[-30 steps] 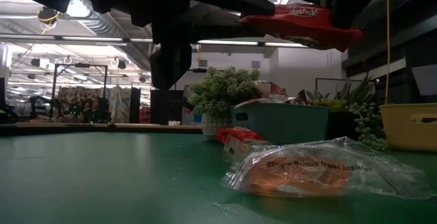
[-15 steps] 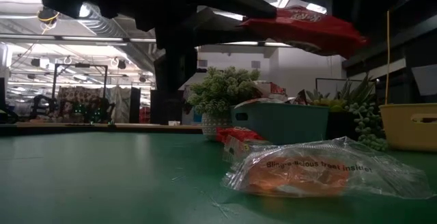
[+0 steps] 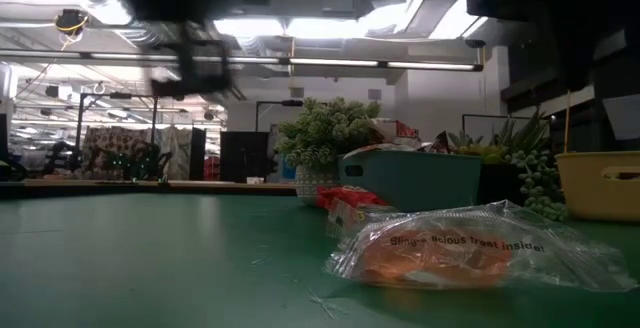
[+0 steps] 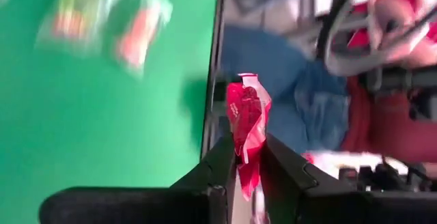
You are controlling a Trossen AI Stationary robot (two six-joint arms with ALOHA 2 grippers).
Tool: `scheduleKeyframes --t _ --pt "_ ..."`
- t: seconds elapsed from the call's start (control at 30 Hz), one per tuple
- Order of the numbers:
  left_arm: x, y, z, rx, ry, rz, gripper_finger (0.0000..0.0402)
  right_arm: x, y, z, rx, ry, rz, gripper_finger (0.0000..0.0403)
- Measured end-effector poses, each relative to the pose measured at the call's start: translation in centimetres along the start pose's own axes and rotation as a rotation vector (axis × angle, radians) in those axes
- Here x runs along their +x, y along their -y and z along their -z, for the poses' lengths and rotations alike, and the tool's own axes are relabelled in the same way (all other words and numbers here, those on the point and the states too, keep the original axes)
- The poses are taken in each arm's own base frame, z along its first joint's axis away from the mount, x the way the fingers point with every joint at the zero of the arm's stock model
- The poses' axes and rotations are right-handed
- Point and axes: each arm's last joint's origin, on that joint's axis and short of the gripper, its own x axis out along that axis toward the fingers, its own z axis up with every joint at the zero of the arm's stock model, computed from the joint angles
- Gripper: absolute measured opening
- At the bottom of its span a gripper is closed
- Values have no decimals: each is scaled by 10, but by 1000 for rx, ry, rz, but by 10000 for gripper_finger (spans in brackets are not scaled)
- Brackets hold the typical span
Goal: Organize candy in baskets
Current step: Put the red chocolate into the red bin
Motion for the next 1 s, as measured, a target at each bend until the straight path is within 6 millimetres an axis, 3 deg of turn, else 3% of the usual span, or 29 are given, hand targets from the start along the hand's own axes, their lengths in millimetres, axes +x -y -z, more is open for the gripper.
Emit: scheduleKeyframes --t 0.23,0.6,0.8,1.0 --pt "-48 25 29 -188 -221 -83 49 0 0 0 -4 2 -1 179" --pt "-123 46 104 -561 -456 -450 49 0 0 0 -5 3 -1 179" --pt "-138 41 129 -691 -437 -708 49 0 0 0 -5 3 -2 179" --pt "-137 42 133 -662 -359 -747 84 0 0 0 -5 3 -2 179"
